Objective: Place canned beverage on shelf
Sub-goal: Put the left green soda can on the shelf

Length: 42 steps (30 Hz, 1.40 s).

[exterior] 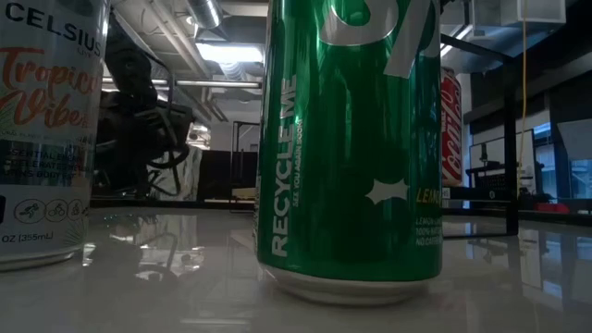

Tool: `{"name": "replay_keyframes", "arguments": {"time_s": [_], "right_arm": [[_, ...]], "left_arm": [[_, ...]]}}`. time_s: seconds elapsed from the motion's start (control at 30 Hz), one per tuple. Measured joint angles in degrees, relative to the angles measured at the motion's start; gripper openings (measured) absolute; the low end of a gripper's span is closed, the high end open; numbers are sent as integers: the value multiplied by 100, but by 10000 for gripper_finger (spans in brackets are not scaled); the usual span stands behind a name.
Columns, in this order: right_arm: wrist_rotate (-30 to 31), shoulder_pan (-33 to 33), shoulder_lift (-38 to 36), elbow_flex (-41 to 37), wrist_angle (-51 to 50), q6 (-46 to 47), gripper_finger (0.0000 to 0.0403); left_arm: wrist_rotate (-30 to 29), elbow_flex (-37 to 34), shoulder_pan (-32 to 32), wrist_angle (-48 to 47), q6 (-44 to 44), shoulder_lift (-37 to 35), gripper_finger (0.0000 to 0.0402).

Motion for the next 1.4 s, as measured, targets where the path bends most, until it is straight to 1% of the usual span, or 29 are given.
{"name": "replay_keyframes", "arguments": {"time_s": [0.23,0.47,0.77,0.9,1.07,1.2,1.4], "right_arm": [[0,0,0,0,-1,0,379],[-1,0,0,0,1,0,379],[1,0,0,0,-1,0,379],[0,0,0,0,1,0,379],[1,0,0,0,1,0,379],[1,0,0,0,1,0,379],[1,0,0,0,2,2,379]], "left_arm": [[-327,267,310,-22,158,-4,393],[-774,656,513,-71,398,-289,393],[-1496,1078,742,-63,394,-1255,393],[-2021,1258,717,-49,392,-1752,393],[-2754,1392,597,-38,381,-2327,393],[-3229,1423,468,-38,377,-2743,393],[-3874,1425,93,-45,411,-3258,393]]}}
